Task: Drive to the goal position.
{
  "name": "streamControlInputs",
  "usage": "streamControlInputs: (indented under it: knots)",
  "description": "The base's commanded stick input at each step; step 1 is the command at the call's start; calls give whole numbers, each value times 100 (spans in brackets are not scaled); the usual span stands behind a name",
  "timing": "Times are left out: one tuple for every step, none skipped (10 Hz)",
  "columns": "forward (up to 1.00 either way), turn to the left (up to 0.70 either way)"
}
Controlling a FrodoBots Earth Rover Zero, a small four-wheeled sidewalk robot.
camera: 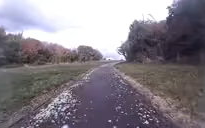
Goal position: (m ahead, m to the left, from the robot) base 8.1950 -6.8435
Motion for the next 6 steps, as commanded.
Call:
streamControlInputs:
  knots:
    - [60, 0]
    - [60, 0]
    - [60, 0]
    - [60, 0]
    - [60, 0]
    - [60, 0]
